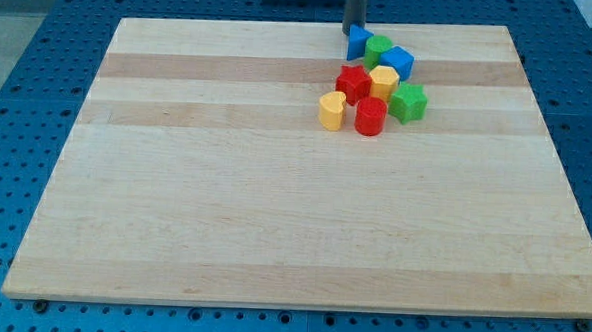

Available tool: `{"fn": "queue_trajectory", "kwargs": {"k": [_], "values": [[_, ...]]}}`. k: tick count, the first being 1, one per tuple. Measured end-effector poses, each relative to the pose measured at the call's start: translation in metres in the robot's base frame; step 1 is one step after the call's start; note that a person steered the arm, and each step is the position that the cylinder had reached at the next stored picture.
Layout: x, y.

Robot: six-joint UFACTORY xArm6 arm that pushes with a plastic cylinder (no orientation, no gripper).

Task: Push the blue triangle into the red star

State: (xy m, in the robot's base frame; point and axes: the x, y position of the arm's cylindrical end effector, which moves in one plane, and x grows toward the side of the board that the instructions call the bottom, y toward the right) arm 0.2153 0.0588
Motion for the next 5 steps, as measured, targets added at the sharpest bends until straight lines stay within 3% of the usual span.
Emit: {"fn": "queue_trajectory", "kwargs": {"k": [3,5], "values": [[0.054,0.000],[0.043,0.023]]}}
